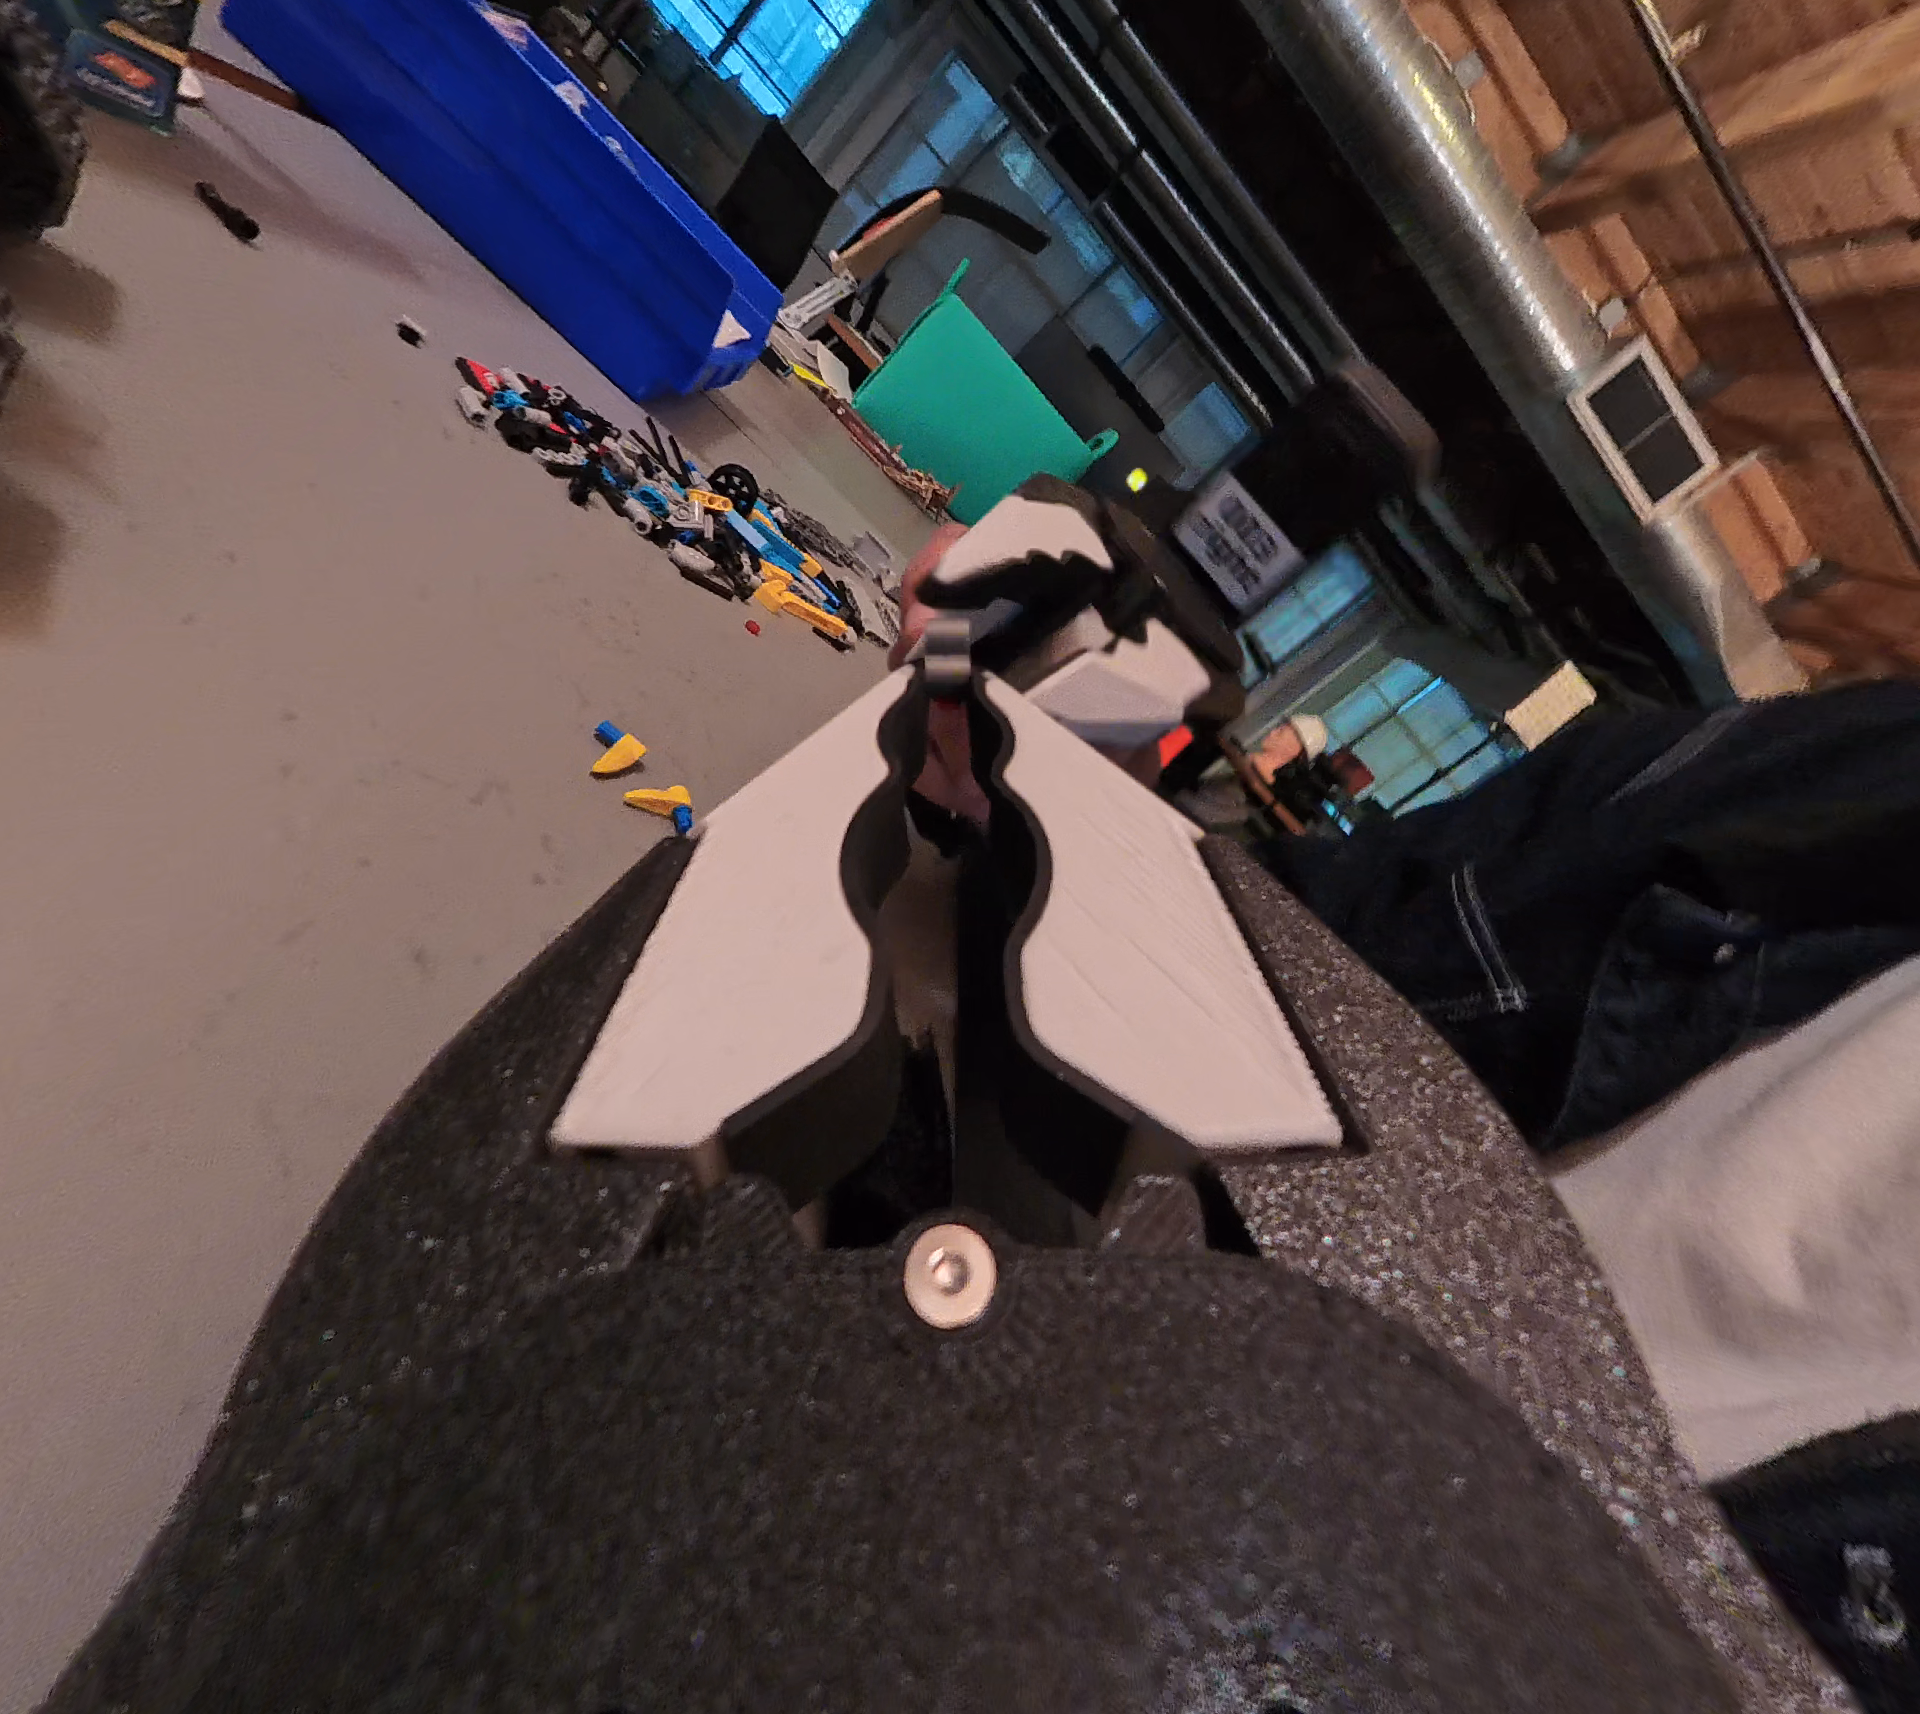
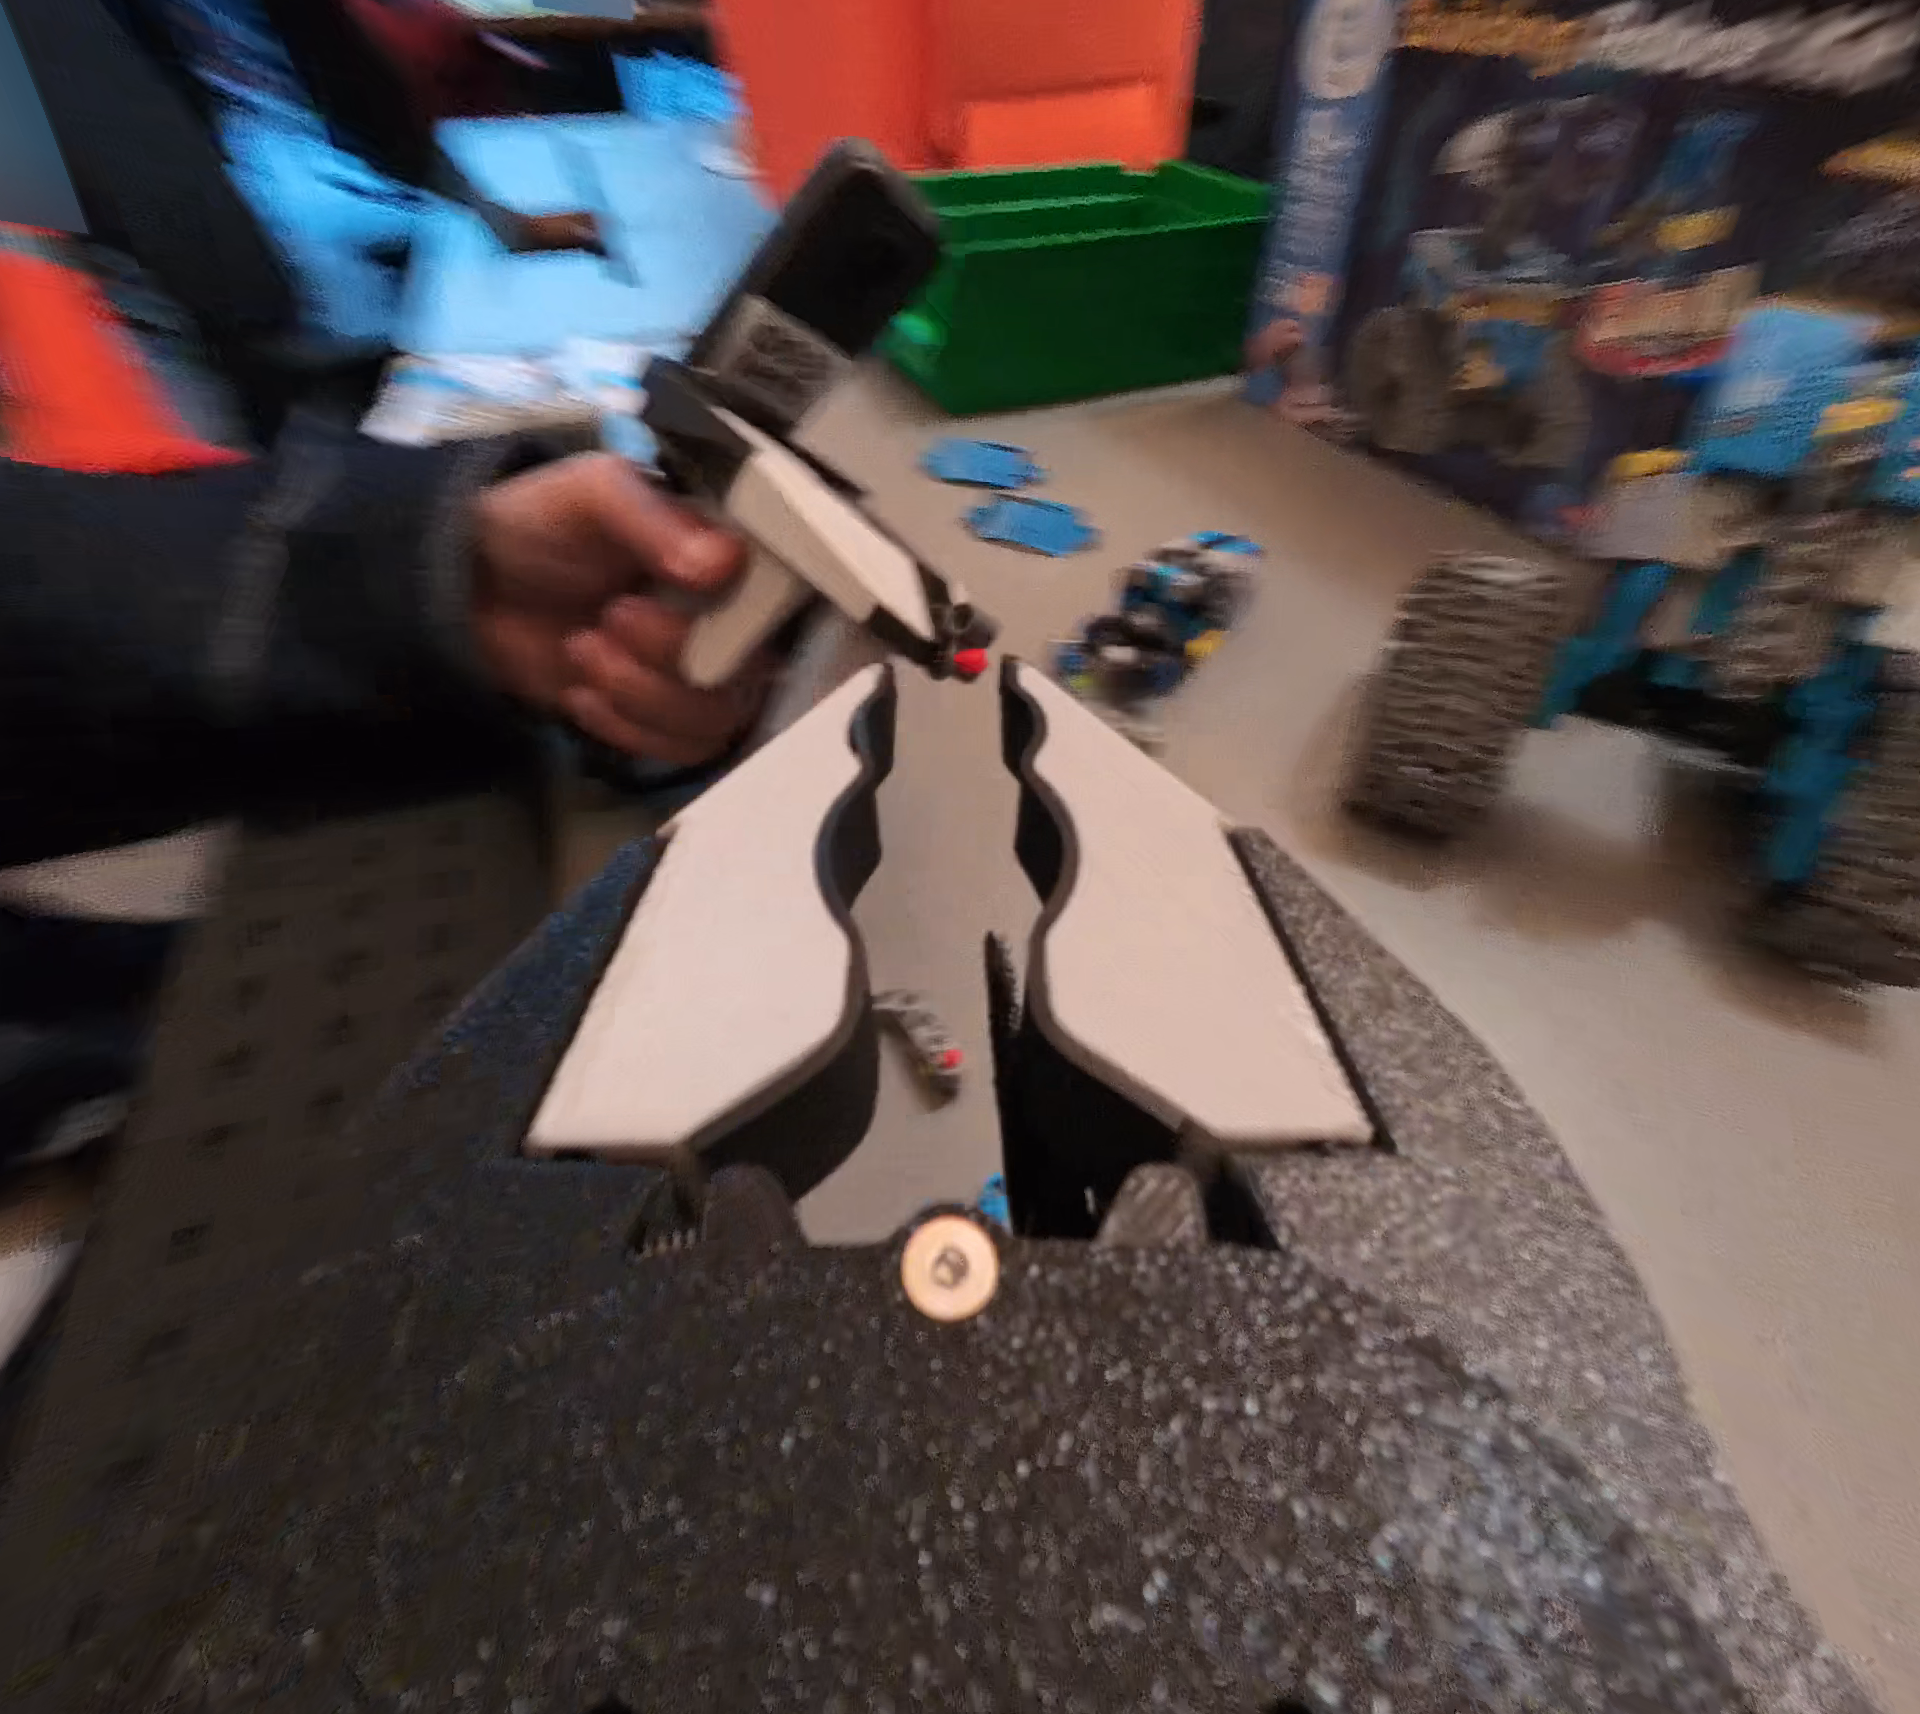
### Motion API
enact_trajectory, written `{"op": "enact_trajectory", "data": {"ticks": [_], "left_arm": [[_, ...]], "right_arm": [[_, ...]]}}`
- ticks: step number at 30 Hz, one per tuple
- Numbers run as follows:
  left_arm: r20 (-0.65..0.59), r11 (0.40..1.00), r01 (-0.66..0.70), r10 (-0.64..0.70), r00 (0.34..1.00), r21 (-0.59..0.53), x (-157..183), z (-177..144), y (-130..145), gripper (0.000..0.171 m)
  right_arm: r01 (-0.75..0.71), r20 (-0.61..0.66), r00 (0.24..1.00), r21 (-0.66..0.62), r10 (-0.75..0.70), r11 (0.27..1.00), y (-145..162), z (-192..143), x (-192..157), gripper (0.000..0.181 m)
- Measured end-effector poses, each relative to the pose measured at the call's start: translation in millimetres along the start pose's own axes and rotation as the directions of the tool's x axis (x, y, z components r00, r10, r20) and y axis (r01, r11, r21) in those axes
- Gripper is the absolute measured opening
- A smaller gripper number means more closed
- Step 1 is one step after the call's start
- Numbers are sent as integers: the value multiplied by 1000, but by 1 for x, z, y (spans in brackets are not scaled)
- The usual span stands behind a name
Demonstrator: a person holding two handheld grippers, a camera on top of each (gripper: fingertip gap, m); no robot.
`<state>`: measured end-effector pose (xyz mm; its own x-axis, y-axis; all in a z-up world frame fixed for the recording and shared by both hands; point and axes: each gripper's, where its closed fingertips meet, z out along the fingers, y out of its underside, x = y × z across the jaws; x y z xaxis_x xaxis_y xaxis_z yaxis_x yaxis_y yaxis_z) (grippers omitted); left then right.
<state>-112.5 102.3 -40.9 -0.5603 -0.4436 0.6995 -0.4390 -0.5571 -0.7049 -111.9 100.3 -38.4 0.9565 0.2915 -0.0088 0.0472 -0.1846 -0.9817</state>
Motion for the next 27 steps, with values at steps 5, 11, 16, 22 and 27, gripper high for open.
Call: {"op": "enact_trajectory", "data": {"ticks": [5, 11, 16, 22, 27], "left_arm": [[-33, 961, -253, 251, 967, -114, 22, 11, 17, 5], [-66, 953, -285, 279, 958, -102, 32, 13, 17, 5], [-69, 950, -289, 283, 957, -121, 32, 15, 21, 5], [-56, 949, -294, 289, 956, -114, 31, 15, 20, 5], [12, 951, -299, 301, 954, -79, 20, 0, 6, 5]], "right_arm": [[-411, 424, 822, -19, 380, 911, -10, -28, -18, 20], [-394, 415, 827, -51, 378, 918, -2, -24, -21, 11], [-391, 430, 822, -51, 374, 919, -3, -23, -25, 7], [-365, 397, 849, -41, 350, 930, -1, -21, -22, 1], [-522, 393, 815, 183, 425, 833, -33, -49, 20, 0]]}}
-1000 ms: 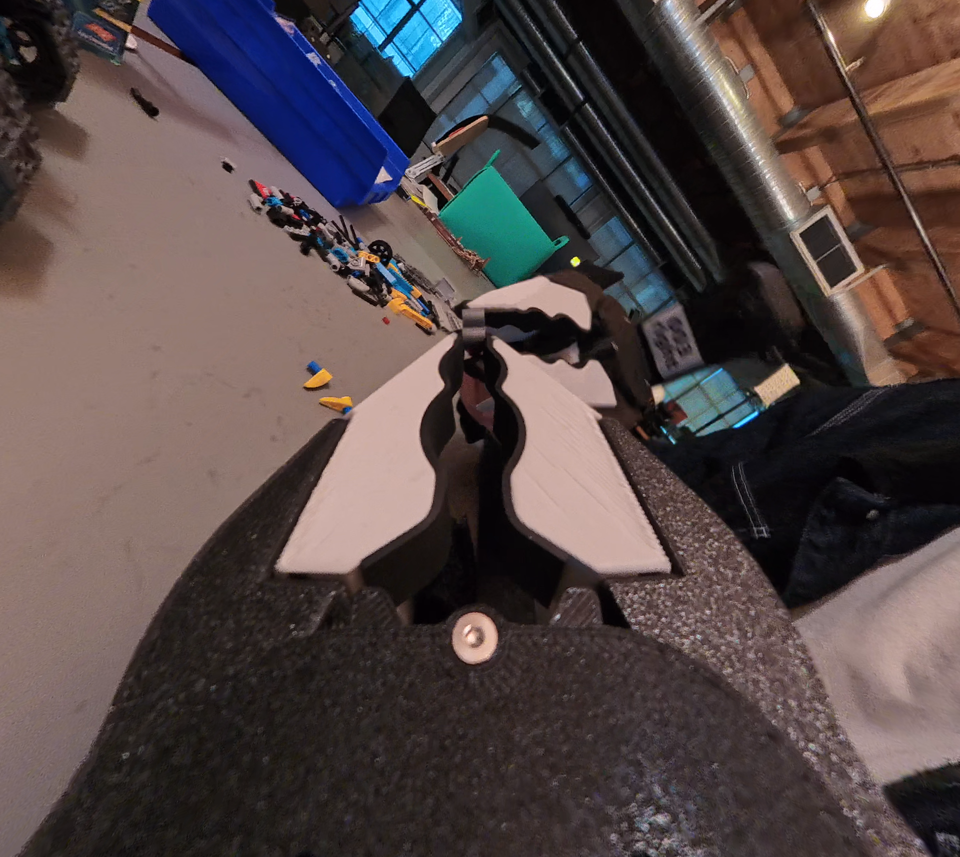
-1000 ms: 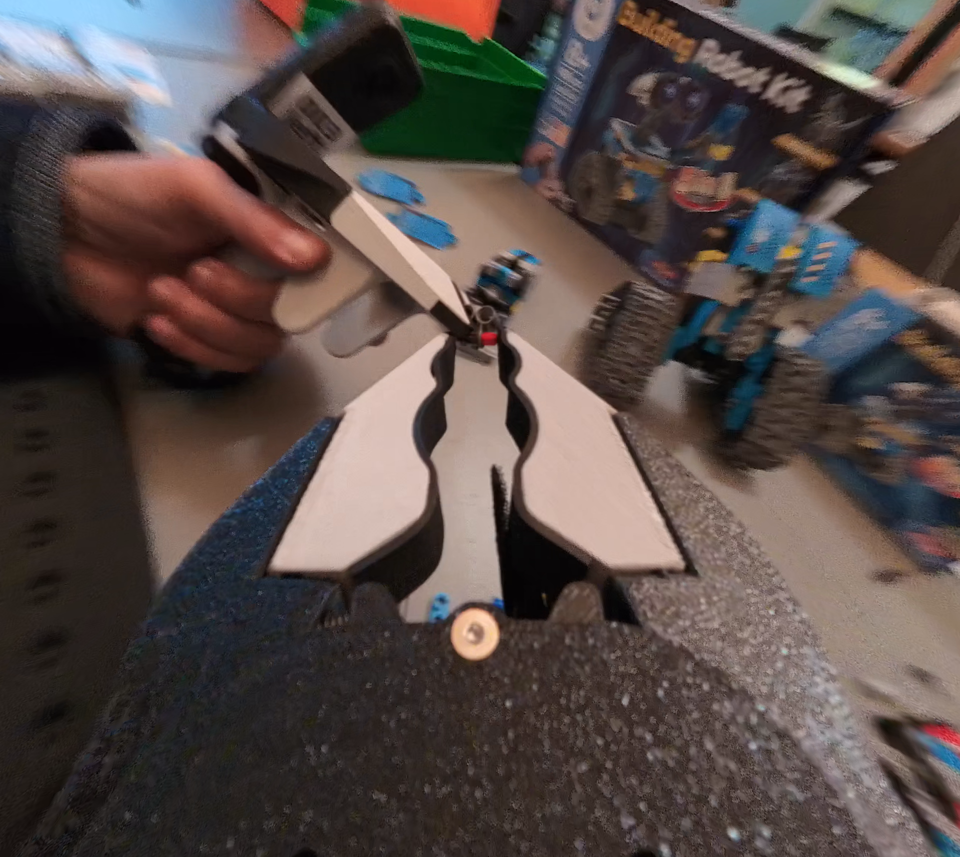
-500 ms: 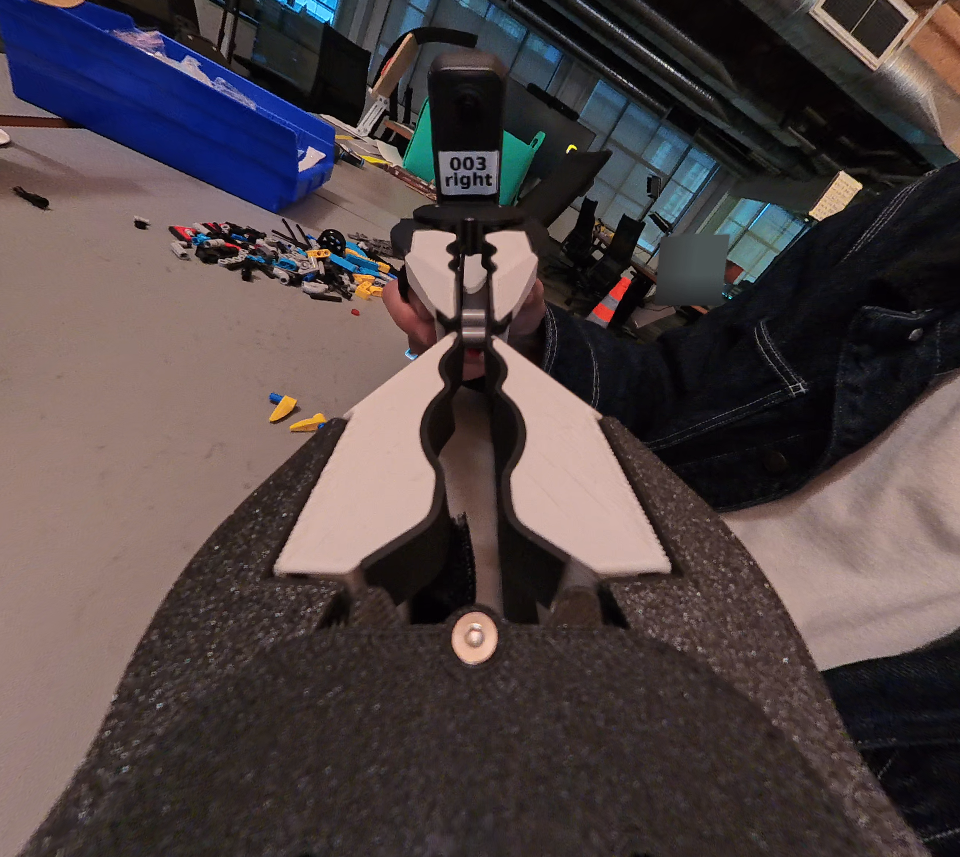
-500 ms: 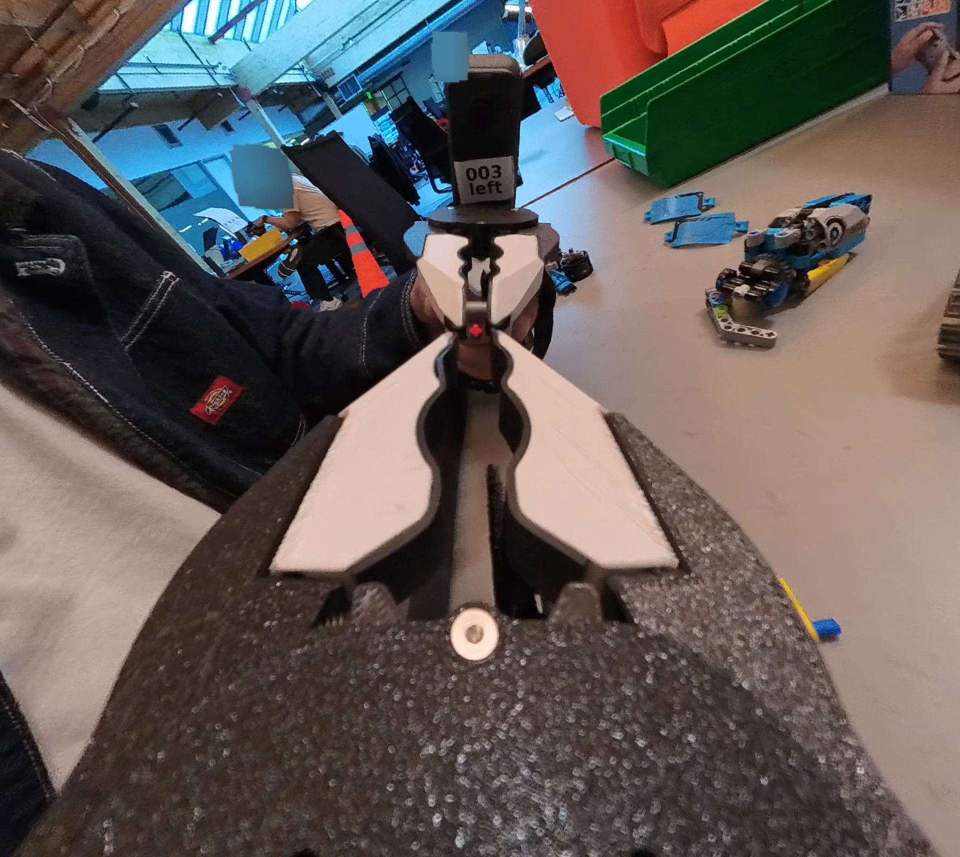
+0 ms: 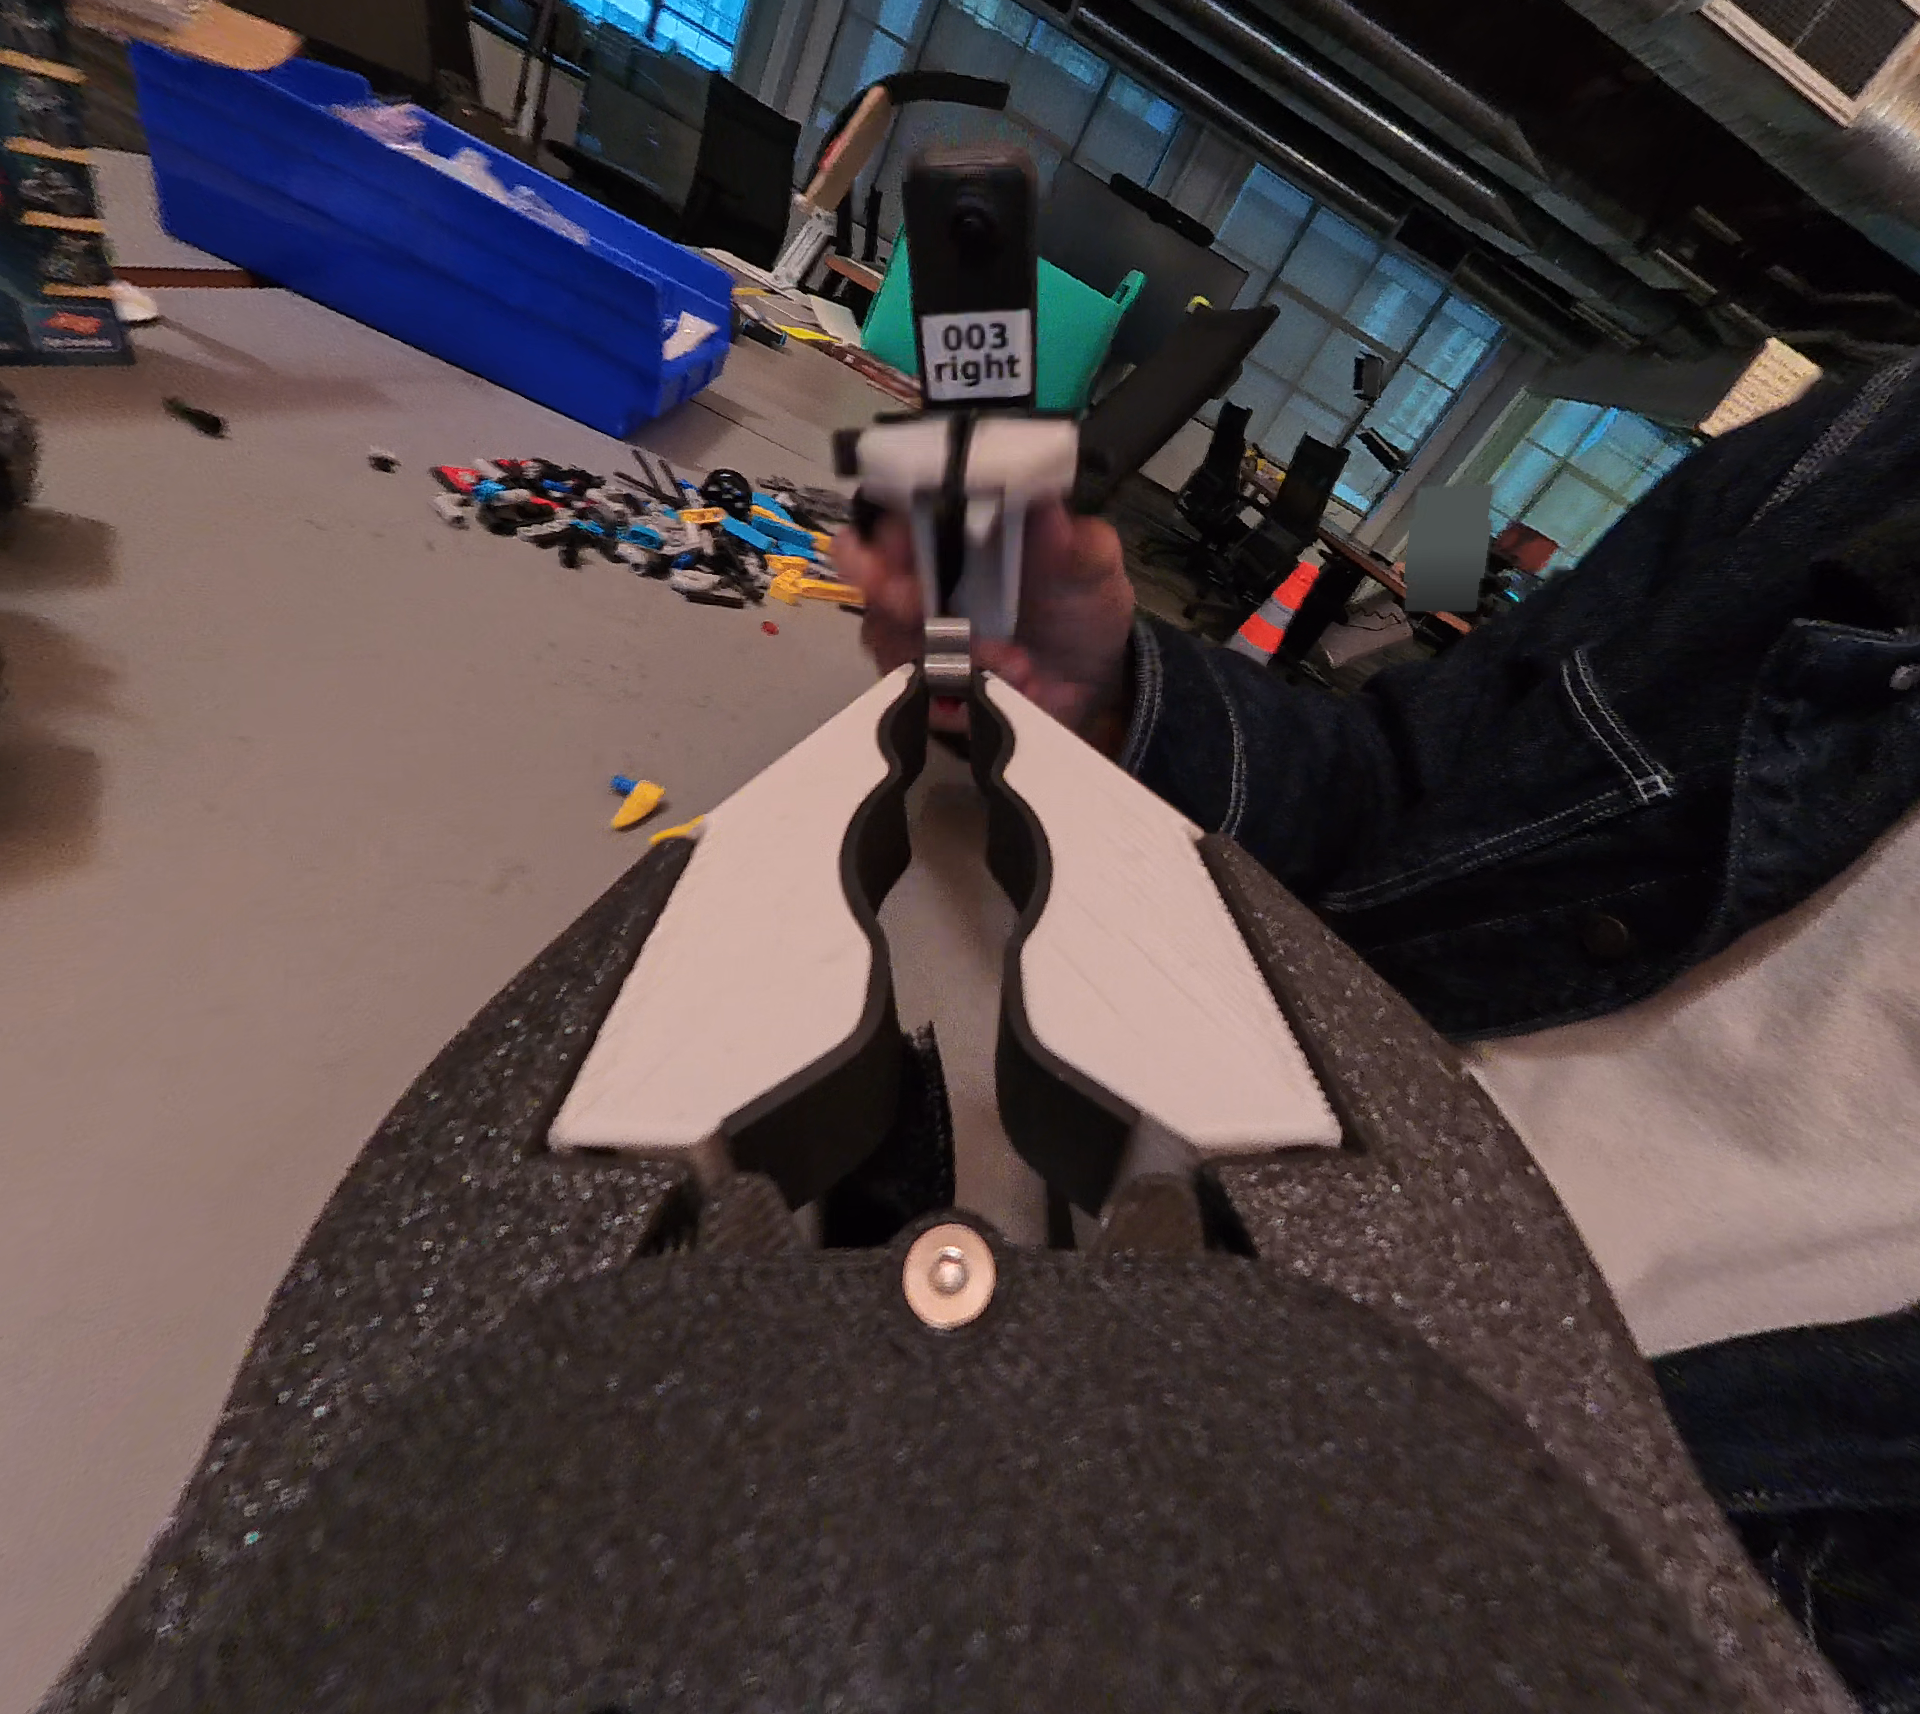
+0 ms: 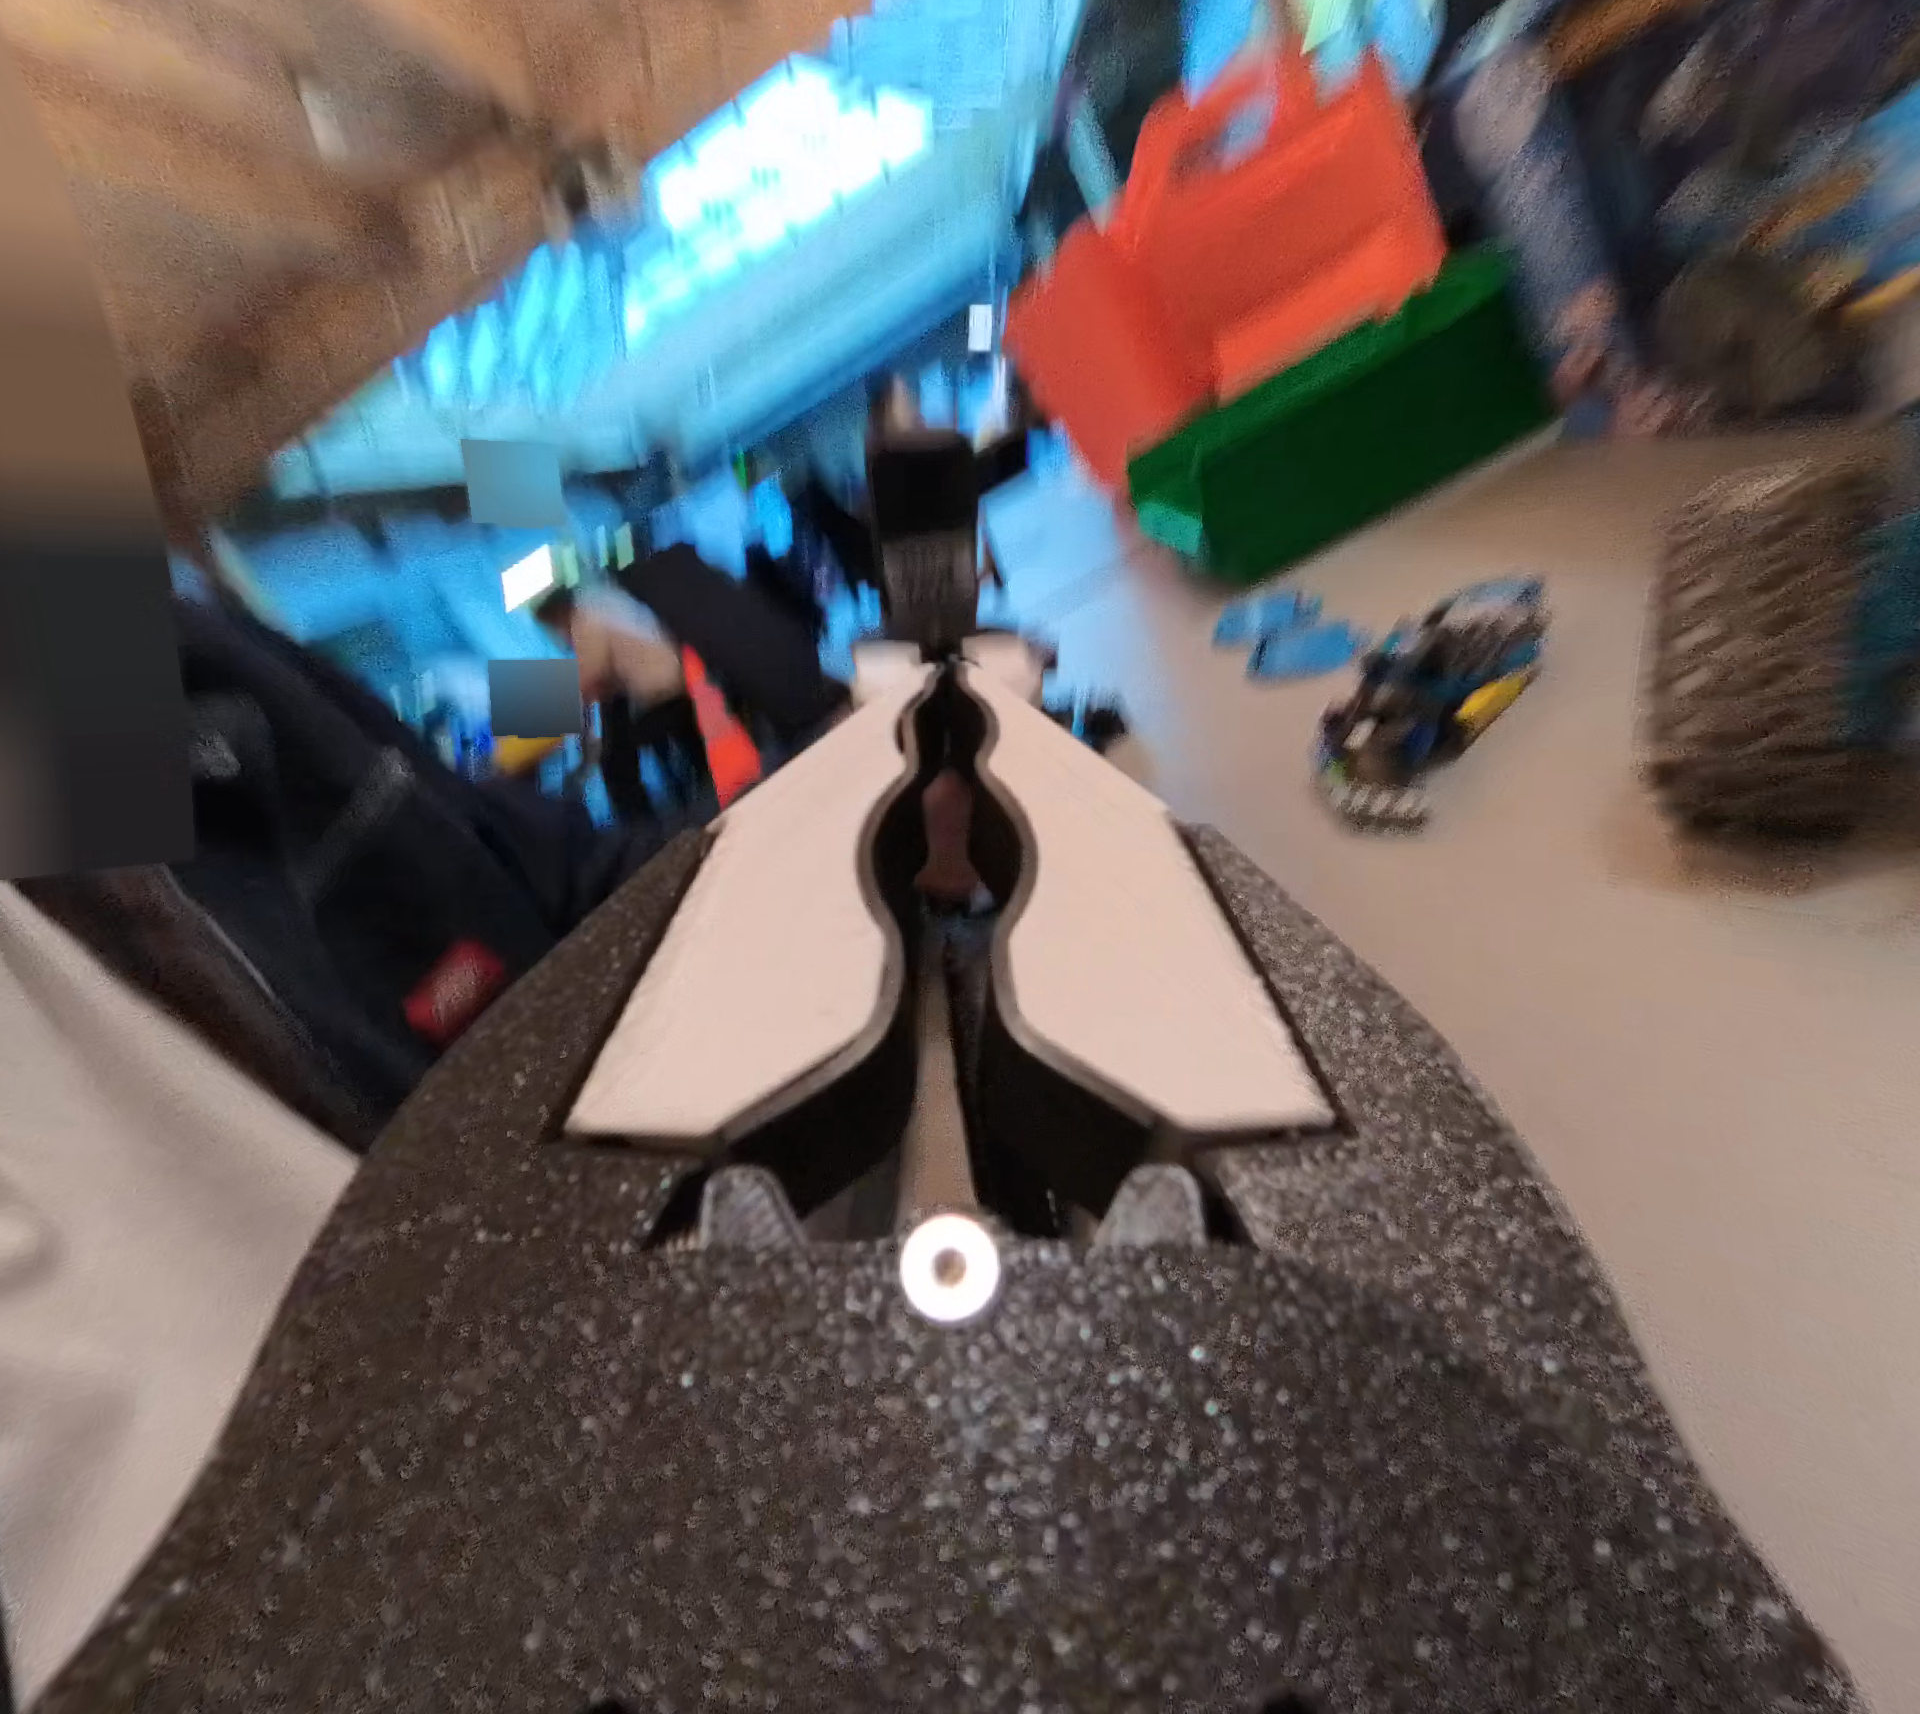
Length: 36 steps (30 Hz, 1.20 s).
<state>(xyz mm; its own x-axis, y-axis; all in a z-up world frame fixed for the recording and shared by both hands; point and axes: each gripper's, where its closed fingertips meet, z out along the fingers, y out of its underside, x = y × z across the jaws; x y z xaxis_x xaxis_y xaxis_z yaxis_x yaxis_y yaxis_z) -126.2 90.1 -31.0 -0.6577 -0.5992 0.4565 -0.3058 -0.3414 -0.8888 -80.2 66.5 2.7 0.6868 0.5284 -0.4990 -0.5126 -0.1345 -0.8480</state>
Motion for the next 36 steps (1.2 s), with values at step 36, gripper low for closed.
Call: {"op": "enact_trajectory", "data": {"ticks": [36], "left_arm": [[-108, 978, 91, -72, 992, 186, 25, 23, -22, 6]], "right_arm": [[376, -588, 574, -430, -571, 821, 14, -51, 21, 9]]}}
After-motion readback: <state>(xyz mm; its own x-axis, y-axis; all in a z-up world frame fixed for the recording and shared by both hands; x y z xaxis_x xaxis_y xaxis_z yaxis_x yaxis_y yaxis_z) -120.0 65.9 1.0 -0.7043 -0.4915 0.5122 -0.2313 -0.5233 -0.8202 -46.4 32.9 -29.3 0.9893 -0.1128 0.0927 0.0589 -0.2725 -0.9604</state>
